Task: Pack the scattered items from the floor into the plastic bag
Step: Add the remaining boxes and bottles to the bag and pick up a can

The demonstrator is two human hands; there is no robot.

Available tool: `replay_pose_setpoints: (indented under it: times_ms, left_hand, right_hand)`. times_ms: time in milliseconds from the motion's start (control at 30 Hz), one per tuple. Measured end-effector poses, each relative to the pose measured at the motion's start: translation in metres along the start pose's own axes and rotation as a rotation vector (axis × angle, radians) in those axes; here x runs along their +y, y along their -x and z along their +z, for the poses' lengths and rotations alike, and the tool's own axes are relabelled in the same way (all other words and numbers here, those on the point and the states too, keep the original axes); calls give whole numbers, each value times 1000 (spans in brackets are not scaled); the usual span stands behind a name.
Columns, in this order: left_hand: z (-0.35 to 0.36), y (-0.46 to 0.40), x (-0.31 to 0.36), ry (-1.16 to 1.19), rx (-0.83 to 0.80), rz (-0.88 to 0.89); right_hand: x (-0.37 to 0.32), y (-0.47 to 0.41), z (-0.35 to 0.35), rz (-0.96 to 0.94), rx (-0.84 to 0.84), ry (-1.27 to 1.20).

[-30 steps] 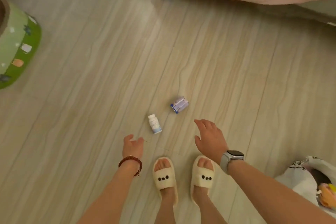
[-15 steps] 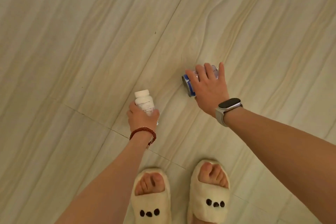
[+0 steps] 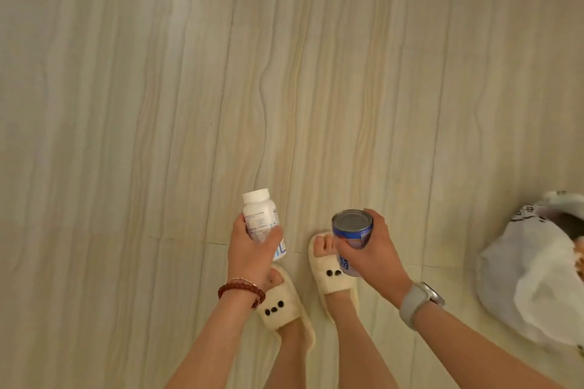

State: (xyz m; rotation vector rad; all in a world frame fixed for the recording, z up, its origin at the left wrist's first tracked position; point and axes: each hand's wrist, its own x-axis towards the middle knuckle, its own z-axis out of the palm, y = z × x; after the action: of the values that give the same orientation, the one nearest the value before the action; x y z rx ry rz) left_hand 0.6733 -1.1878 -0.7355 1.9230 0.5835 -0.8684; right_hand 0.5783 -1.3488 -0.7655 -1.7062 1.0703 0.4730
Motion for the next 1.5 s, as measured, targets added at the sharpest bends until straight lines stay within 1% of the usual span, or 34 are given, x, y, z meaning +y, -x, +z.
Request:
replay_pose_setpoints:
  times_ms: [167,267,367,533,667,833,933,1000,1100,1233,1400,1500]
  left_hand:
    - [29,102,84,-206,-168,185]
    - [67,164,130,-322,-296,305]
    - [115,223,160,-411,-395,401]
    - [207,304,170,-518,-520,496]
    - [286,346,143,-622,-537,474]
    - [385,365,90,-679,-504,322]
    - [439,358,67,-693,-452,290]
    - [469,347,56,-714,-430,306]
    - [505,324,43,-783,-460,371]
    - [555,283,27,-851,-533,573]
    - [619,227,4,-848,-524,741]
    - [645,199,-10,-865,-623,819]
  right_hand:
    - [-25,91,-100,0,216,-333]
    - [-26,140,-164,-25,364,-439]
    - [-7,184,-222,-4,464,-520]
    - [60,231,-308,60,610,-644]
    - [133,246,-368,140,660,-686]
    - [237,242,-427,252,634,-615]
    - [284,218,-451,278,615,-644]
    - [306,194,-461,264,578,-655]
    - [328,150,-469,202,527,-660]
    - [350,84,-471,139,569,-603]
    - [385,7,-458,135,604,-372]
    - [403,-18,-449,160,578,-237]
